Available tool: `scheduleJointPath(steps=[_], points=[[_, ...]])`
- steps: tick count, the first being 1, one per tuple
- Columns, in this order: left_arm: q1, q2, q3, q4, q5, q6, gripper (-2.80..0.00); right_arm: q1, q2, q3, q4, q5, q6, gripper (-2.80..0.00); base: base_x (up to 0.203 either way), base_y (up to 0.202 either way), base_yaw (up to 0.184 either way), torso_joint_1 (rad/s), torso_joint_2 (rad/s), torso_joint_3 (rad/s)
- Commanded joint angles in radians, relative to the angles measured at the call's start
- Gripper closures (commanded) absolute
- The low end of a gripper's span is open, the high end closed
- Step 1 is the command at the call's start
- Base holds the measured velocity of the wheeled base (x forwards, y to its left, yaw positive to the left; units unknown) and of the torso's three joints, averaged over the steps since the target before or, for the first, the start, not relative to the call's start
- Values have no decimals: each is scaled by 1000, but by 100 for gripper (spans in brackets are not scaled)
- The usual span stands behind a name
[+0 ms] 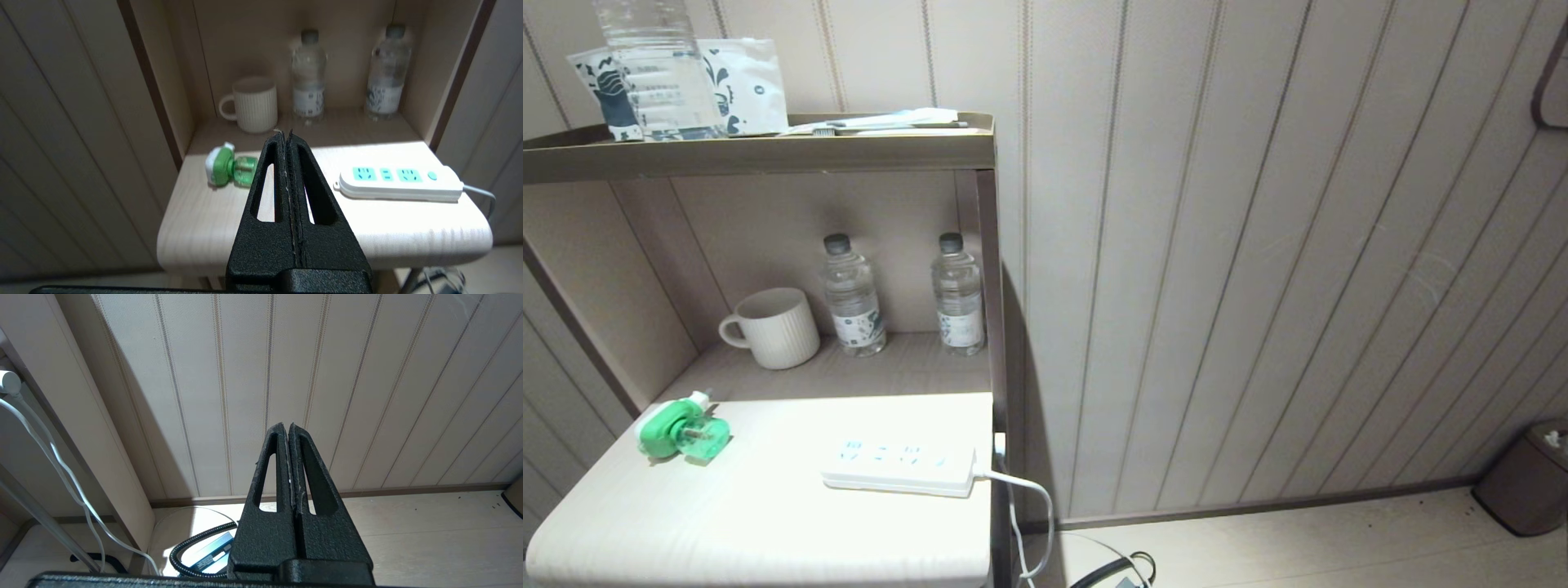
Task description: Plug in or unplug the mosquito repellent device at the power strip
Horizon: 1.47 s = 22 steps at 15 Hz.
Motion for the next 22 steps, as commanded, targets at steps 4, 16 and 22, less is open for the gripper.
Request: scheduleJointPath(steps=[4, 16, 22], points=[[11, 504, -278, 308, 10, -105, 0, 0, 0, 0, 0, 0, 0, 0, 0, 0, 0, 0, 0, 0], [219, 1120, -503, 452, -37, -144, -280, 0, 0, 0, 0, 0, 0, 0, 0, 0, 0, 0, 0, 0], [248, 1245, -492, 381, -54, -144, -280, 0, 0, 0, 0, 0, 0, 0, 0, 0, 0, 0, 0, 0]])
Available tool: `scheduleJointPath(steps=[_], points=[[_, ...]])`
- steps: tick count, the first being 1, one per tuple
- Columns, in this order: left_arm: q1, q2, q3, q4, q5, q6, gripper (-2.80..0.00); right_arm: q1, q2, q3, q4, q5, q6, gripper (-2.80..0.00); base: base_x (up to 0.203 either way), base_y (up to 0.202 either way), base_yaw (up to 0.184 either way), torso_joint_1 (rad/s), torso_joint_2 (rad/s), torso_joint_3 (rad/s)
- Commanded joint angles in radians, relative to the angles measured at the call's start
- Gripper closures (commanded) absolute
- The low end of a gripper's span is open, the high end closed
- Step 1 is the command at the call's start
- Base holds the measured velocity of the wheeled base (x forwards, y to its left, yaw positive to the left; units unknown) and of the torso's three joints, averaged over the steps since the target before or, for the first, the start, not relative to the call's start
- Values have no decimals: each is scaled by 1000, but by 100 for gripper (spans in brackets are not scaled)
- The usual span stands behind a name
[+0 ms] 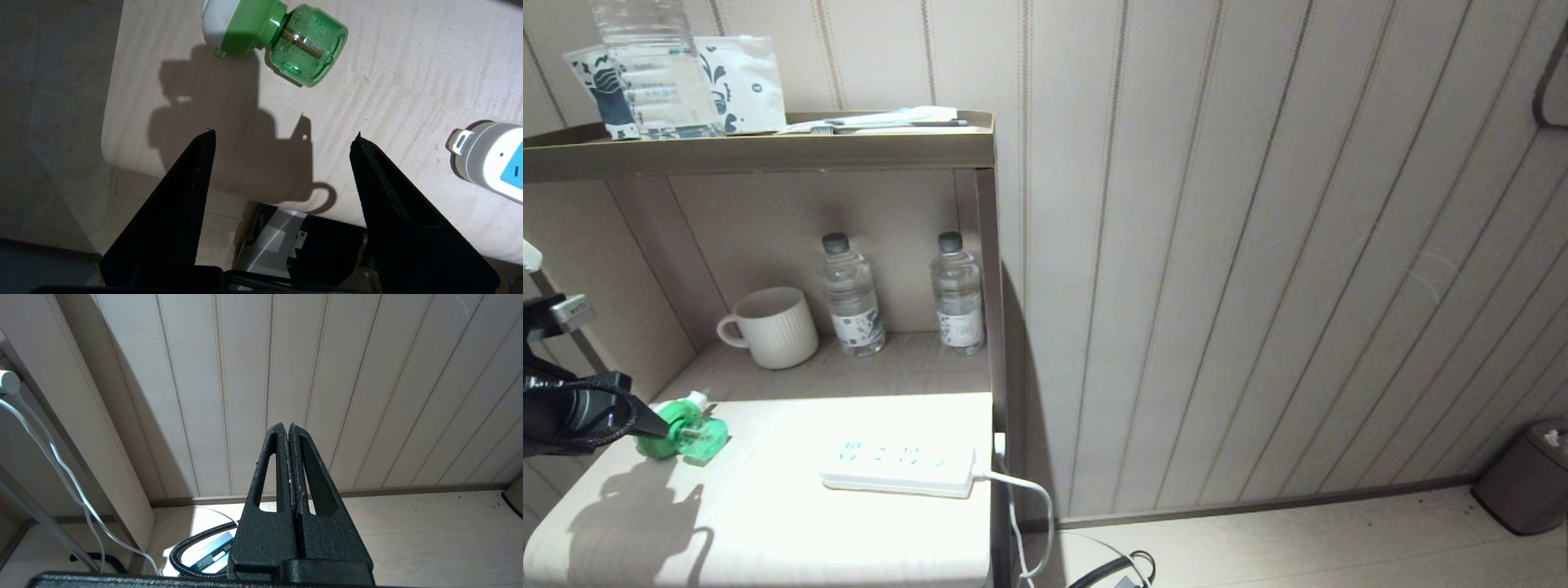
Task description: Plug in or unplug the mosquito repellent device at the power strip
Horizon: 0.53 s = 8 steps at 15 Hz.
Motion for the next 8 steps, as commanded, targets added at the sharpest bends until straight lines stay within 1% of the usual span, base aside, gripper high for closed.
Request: scheduleJointPath(steps=[1, 4, 6, 8], points=[[9, 66, -1, -11, -13, -3, -280, 0, 0, 0, 0, 0, 0, 0, 0, 0, 0, 0, 0, 0], [45, 123, -11, -86, -16, -2, -280, 0, 0, 0, 0, 0, 0, 0, 0, 0, 0, 0, 0, 0], [71, 148, -30, -102, -15, 2, -280, 0, 0, 0, 0, 0, 0, 0, 0, 0, 0, 0, 0, 0], [80, 190, -53, -108, -19, 2, -280, 0, 0, 0, 0, 0, 0, 0, 0, 0, 0, 0, 0, 0]])
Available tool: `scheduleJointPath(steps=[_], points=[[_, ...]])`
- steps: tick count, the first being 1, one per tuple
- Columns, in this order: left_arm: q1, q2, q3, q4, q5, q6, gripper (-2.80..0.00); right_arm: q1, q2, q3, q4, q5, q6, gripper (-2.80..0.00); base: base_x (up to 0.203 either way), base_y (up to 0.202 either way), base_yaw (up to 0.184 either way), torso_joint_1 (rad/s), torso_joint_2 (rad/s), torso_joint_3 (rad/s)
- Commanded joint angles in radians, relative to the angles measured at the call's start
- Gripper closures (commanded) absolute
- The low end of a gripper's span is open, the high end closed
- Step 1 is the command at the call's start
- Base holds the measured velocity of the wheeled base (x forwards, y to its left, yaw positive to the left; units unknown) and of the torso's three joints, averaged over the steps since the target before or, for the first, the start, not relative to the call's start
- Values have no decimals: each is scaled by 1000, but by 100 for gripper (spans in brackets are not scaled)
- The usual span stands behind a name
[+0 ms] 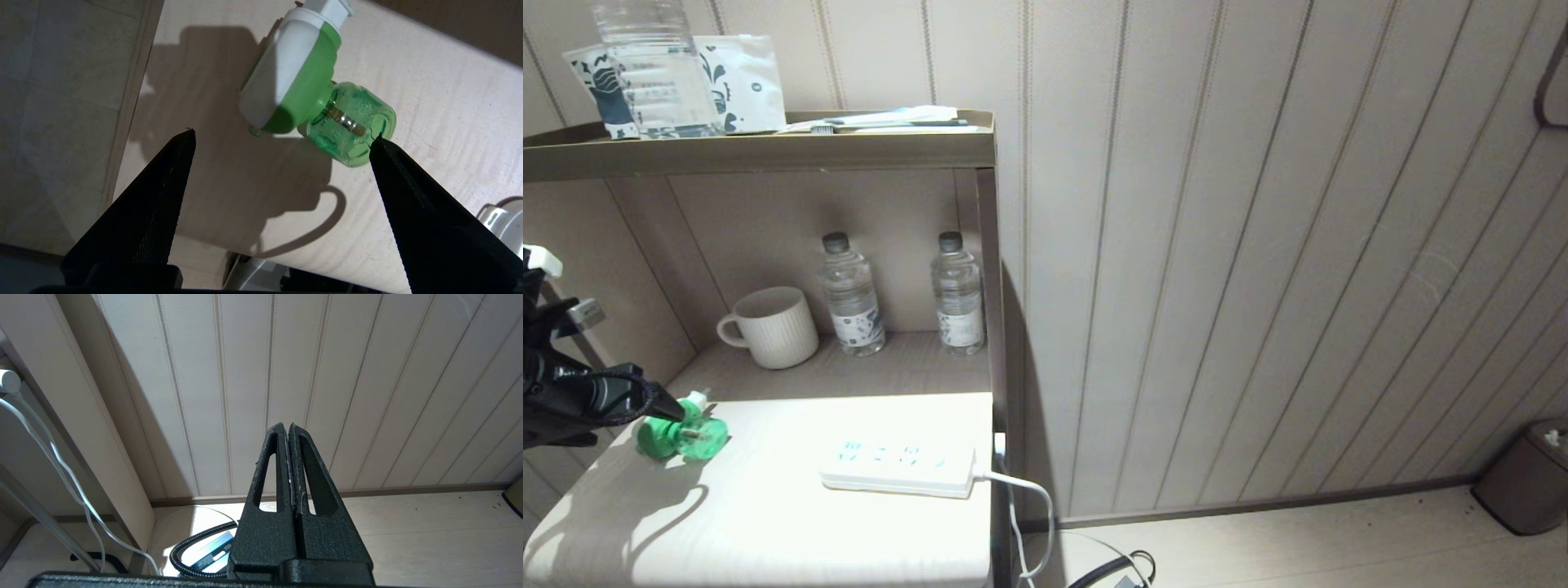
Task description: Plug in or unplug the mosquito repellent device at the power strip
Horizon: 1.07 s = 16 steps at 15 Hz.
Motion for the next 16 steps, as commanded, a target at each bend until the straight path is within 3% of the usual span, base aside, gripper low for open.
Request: scheduleJointPath(steps=[1, 8, 16], points=[[7, 51, -18, 1, -4, 0, -280, 0, 0, 0, 0, 0, 0, 0, 0, 0, 0, 0, 0, 0], [-26, 124, -45, -10, -87, -8, -280, 0, 0, 0, 0, 0, 0, 0, 0, 0, 0, 0, 0, 0], [-123, 156, -29, -30, -93, -63, -280, 0, 0, 0, 0, 0, 0, 0, 0, 0, 0, 0, 0, 0]])
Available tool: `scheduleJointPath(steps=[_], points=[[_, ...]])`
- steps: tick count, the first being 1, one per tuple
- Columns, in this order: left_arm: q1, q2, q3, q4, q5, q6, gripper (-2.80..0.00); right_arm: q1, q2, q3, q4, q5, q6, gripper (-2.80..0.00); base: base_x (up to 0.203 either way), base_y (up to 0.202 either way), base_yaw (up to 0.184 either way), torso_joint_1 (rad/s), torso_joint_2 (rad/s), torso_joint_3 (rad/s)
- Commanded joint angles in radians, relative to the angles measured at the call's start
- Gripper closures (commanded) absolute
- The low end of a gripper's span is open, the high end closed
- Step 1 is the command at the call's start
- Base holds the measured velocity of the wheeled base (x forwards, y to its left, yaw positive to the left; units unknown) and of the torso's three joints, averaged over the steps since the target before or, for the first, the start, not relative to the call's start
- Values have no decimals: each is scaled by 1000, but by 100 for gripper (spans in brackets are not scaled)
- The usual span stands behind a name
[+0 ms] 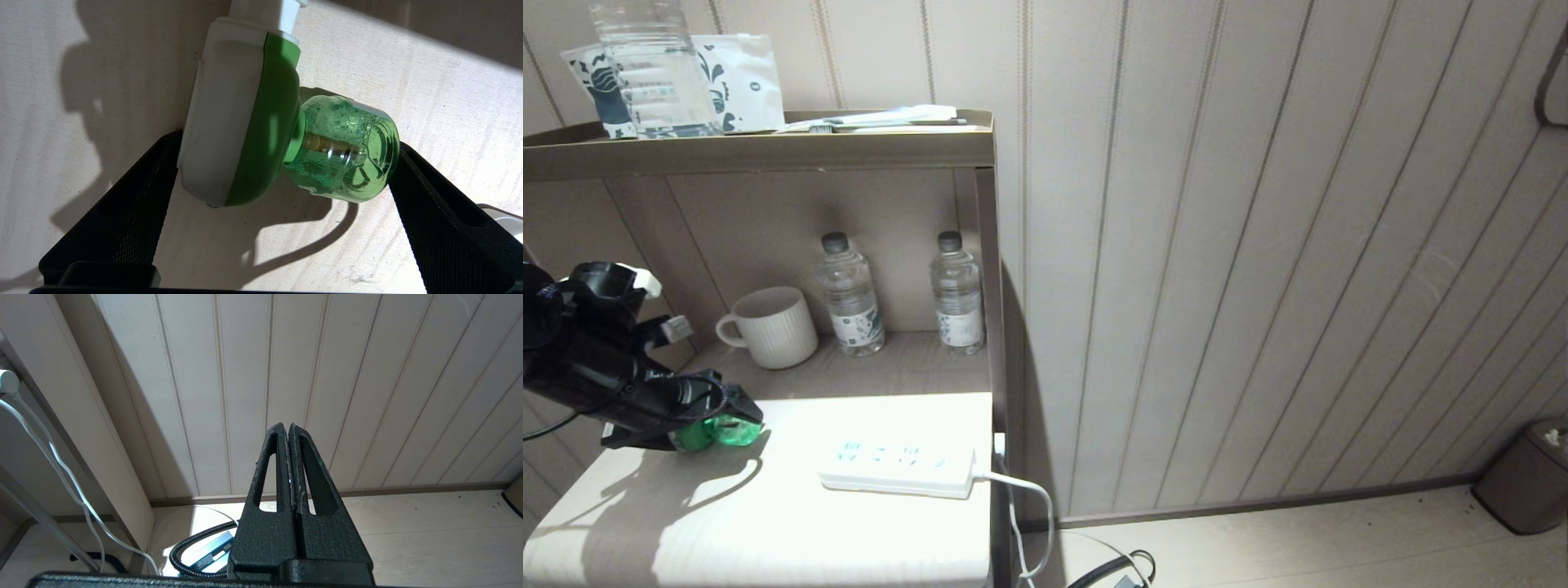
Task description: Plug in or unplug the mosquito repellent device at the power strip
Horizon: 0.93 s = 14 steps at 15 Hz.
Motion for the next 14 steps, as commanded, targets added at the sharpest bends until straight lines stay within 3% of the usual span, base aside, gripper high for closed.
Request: scheduleJointPath(steps=[1, 9, 14], points=[[-6, 1, 1, 2, 2, -2, -280, 0, 0, 0, 0, 0, 0, 0, 0, 0, 0, 0, 0, 0], [-8, -67, 44, -88, 64, 14, -280, 0, 0, 0, 0, 0, 0, 0, 0, 0, 0, 0, 0, 0], [-7, -136, 102, -86, 8, -17, -280, 0, 0, 0, 0, 0, 0, 0, 0, 0, 0, 0, 0, 0]])
